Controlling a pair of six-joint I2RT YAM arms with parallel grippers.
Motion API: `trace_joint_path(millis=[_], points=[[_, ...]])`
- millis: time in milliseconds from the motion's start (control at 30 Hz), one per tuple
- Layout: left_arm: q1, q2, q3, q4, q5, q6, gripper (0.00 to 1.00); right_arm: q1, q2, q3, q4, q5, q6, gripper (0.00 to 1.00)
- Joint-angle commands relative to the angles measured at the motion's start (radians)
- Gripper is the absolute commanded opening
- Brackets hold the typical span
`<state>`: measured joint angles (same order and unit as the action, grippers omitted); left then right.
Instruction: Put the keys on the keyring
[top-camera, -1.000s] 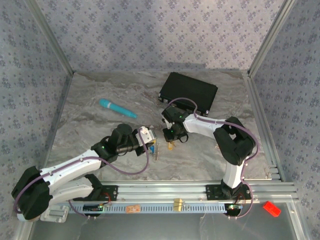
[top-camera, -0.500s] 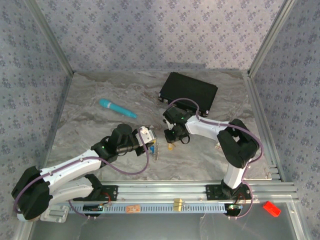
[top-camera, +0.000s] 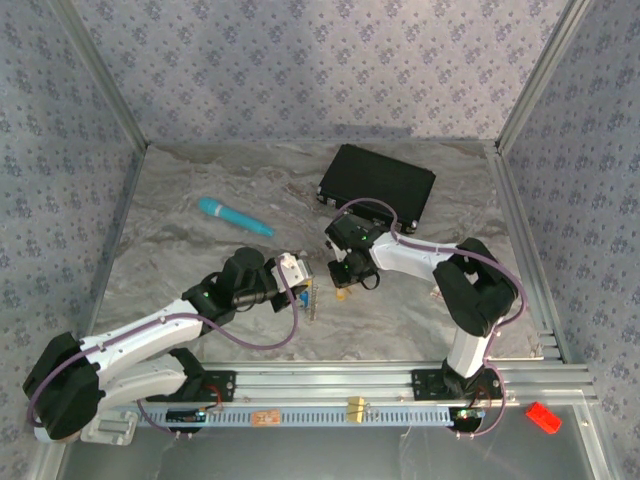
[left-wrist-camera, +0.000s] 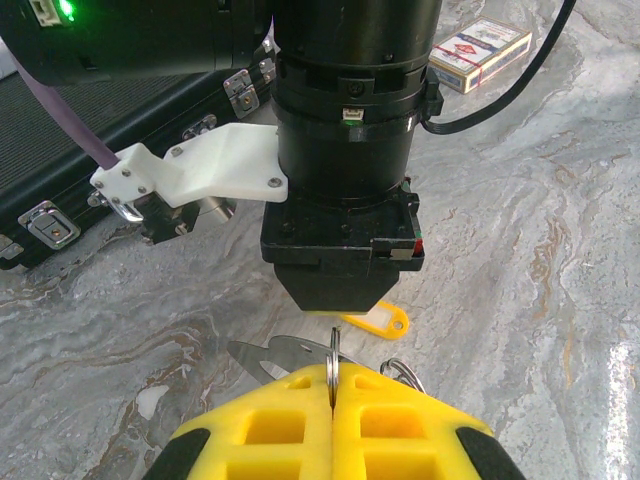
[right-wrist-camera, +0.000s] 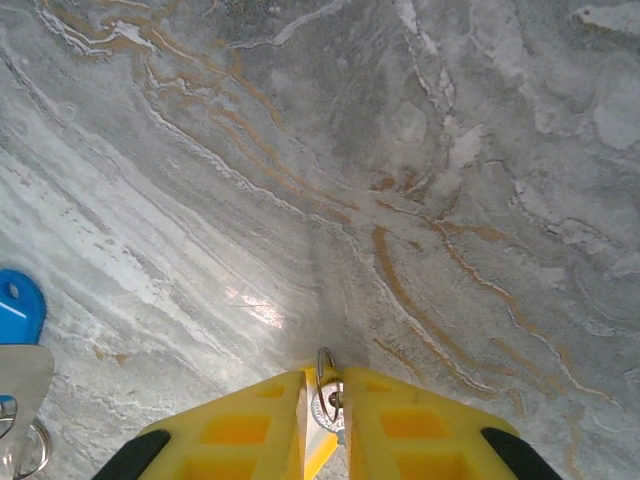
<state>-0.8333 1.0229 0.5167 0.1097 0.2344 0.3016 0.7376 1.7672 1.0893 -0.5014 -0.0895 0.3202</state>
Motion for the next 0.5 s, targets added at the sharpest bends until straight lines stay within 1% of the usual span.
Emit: trace_joint_path(millis=[0, 333, 467], points=[[-0.007, -0.006, -0.003, 0.022, -0.003, -0.009, 0.0, 0.007, 0.018, 0.007, -0.026, 0.013, -0.012, 0.16], [-0.007, -0.004, -0.004, 0.021, -0.006, -0.009, 0.0, 0.007, 0.025, 0.014, -0.032, 0.015, -0.016, 0.12], [-0.007, -0.004, -0.004, 0.02, -0.007, -0.009, 0.0, 0.006, 0.027, 0.014, -0.03, 0.016, -0.017, 0.07]])
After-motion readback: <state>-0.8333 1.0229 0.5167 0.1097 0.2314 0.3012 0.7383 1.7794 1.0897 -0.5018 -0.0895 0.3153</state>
